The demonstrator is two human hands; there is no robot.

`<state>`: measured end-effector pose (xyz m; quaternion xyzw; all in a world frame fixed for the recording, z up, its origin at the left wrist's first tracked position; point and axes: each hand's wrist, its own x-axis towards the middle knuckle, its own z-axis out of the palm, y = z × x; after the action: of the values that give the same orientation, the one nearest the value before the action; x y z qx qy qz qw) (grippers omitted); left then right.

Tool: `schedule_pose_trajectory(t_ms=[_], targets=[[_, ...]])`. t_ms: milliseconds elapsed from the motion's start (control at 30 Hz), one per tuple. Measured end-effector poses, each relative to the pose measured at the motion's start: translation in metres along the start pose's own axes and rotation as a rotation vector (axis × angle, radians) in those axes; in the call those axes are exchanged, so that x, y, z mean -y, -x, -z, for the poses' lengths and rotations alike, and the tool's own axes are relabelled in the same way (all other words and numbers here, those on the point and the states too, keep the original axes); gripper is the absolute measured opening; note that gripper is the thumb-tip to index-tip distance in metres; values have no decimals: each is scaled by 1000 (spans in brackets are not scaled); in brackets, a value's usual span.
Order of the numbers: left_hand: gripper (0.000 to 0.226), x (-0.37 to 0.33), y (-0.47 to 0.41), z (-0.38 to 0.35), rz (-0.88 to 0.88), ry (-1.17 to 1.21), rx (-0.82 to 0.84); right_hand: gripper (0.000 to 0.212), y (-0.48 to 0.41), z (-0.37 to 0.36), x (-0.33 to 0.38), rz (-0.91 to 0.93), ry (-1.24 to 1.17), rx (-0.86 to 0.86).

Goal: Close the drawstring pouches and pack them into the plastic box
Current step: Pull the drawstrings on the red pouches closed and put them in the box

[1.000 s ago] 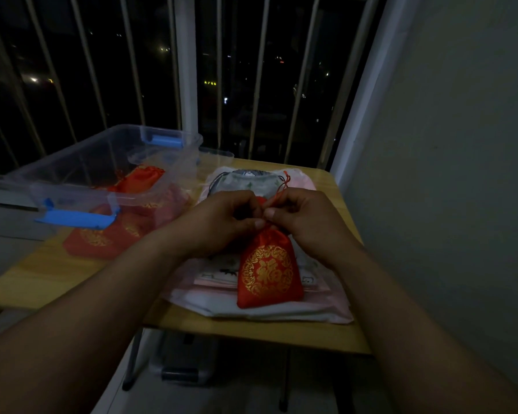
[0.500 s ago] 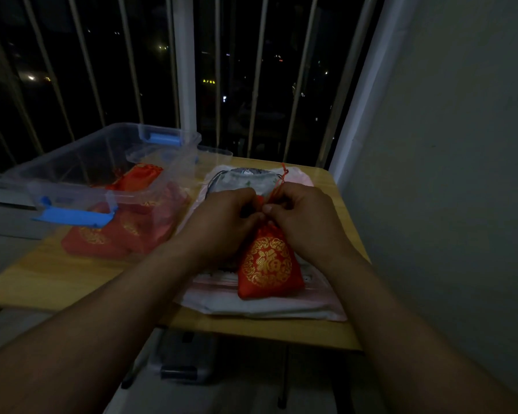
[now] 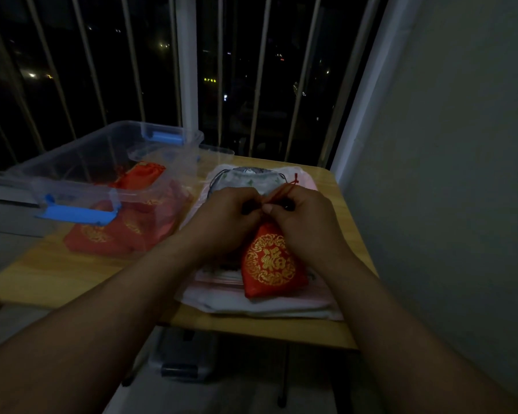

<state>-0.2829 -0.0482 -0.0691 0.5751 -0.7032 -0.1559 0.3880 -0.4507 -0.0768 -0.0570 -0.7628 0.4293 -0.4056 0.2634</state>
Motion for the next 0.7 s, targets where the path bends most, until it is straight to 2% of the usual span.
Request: schedule_pose_trajectory(t_ms=[300,600,700], targets=[[11,-7,-1,9,33,99,46,11,0,0,2,-130,-214,19],[9,-11,-1,8,60,124,23,9,2,-5,4,-30,-125,3],[9,-7,0,12,84,165,67,12,2,-4,6,-14,-141,2]])
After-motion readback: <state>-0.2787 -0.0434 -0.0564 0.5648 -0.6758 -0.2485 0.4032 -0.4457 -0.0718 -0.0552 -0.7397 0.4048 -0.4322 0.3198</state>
